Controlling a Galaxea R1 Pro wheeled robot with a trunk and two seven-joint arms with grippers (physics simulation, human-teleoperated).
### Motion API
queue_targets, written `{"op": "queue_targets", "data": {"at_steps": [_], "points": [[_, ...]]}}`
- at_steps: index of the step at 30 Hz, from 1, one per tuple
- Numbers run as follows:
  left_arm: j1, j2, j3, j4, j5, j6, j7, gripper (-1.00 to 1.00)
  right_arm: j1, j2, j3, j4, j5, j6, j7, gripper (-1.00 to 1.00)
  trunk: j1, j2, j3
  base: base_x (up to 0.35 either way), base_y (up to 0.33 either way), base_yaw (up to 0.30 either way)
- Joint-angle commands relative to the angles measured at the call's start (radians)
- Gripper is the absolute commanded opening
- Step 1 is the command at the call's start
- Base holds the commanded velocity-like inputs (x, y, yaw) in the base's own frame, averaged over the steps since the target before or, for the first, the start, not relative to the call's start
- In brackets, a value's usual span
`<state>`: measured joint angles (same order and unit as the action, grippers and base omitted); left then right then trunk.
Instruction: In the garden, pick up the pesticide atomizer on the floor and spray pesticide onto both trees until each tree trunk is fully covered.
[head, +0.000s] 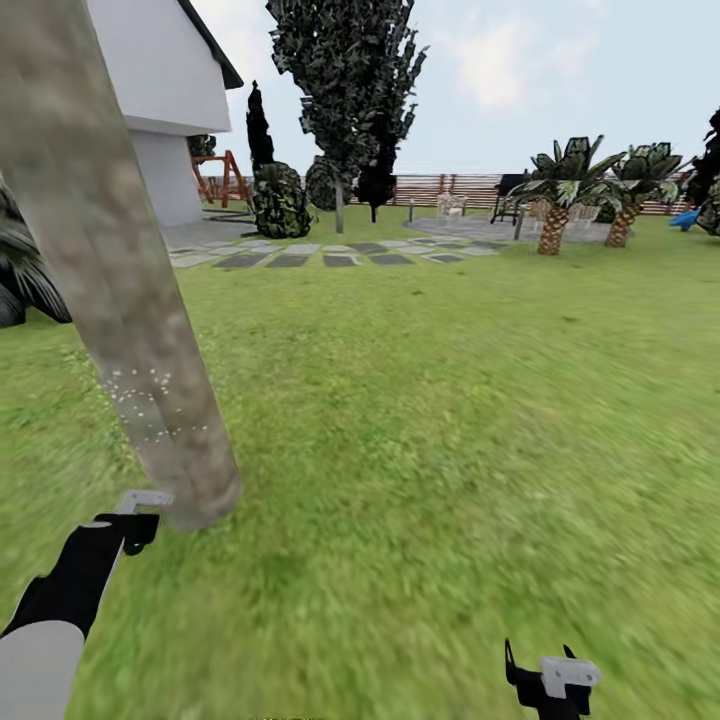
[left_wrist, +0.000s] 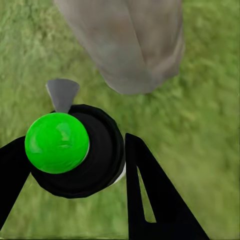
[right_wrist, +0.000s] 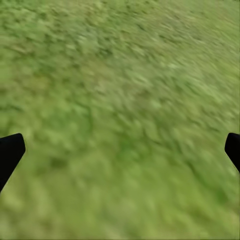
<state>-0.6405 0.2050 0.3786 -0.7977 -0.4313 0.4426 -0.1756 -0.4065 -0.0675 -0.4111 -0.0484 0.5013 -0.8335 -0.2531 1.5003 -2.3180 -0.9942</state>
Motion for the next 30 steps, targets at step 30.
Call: {"op": "queue_targets", "data": {"at_steps": [30], "points": [[0.001,-0.002,0.001,0.02,-0.001,-0.003,0.093,-1.0,0.0,0.002,0.0,0.0,0.0,-0.001,0.0,1.0,0.0,0.0,0.0,0.099,-0.267,0.173]]}}
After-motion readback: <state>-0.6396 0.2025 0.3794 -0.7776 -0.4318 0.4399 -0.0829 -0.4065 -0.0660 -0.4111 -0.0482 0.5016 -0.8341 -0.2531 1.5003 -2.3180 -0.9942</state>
